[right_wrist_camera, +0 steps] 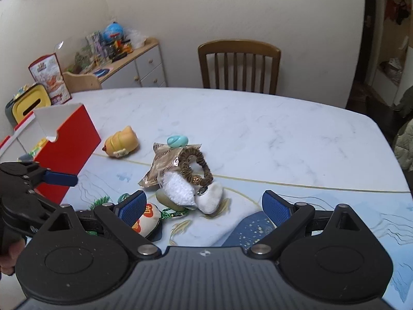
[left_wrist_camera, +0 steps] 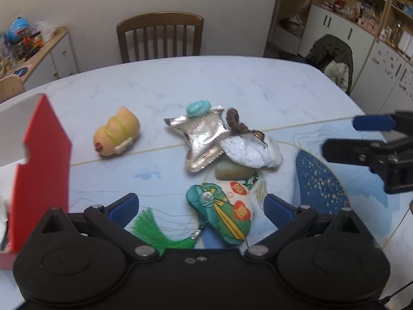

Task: Organize objects
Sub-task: 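Withdraw both tools from the box and move them back over the pile, then lower the left tool onto the green pouch while the right tool approaches the white bag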

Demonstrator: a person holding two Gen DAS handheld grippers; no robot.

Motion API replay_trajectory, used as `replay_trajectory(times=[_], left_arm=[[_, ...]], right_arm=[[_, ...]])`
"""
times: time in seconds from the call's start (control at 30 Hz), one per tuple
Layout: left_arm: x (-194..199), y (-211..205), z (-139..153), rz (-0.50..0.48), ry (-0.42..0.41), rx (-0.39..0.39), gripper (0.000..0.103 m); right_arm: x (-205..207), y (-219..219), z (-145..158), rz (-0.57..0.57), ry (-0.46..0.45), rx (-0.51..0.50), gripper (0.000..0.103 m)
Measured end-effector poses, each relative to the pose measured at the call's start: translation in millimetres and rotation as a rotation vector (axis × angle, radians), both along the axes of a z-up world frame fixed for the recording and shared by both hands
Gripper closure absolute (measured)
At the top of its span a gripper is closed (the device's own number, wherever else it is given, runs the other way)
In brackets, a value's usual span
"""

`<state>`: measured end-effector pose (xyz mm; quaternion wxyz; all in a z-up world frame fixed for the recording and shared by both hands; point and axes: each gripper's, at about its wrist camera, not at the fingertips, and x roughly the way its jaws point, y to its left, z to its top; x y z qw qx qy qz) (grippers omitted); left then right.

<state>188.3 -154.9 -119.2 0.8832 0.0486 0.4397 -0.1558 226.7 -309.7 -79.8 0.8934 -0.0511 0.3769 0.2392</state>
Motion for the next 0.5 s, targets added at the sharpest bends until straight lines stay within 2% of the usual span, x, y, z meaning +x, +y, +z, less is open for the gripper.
replay_trajectory(times=[0.3, 0.5], left_arm=[[6.9, -23.3, -30.3, -0.082, -0.014, 0.052, 0.001], [10.6, -31.4, -42.3, -0.104, -0.022, 0.076, 0.001]], right_arm=[[26.7, 18.3, -29.9, 0.042, 0.081, 0.005, 0.006], [39.5, 28.2, -41.9, 0.063, 0.129, 0.034, 0.007]])
